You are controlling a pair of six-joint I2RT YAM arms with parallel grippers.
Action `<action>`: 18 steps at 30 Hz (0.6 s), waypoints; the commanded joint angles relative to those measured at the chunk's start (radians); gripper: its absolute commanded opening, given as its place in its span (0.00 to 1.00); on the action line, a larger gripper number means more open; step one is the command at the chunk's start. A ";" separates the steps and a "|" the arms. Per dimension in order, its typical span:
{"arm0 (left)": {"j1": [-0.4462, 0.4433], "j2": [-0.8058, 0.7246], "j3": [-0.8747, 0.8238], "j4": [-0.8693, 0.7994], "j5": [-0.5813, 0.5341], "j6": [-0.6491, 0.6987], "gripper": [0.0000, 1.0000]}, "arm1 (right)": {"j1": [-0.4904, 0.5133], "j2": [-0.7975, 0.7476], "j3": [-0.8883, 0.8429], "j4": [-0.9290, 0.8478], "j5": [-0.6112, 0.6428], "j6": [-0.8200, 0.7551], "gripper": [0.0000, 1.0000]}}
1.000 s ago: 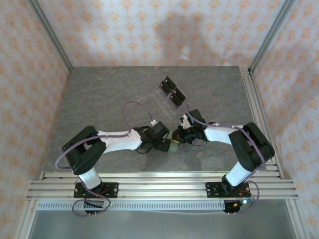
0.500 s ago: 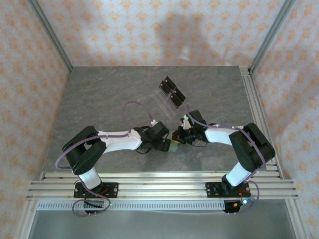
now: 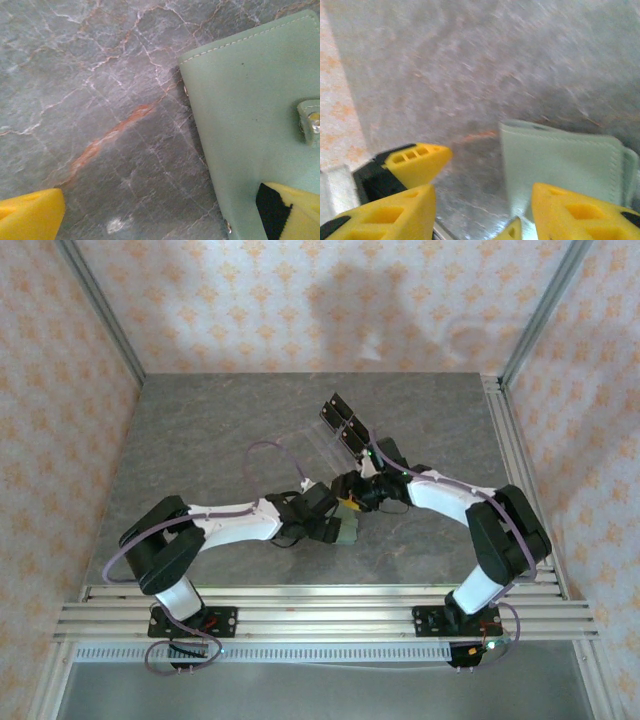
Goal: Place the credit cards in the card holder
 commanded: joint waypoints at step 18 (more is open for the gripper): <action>0.277 -0.571 0.024 -0.024 -0.642 0.323 1.00 | -0.234 -0.418 0.193 -0.360 0.583 -0.143 0.93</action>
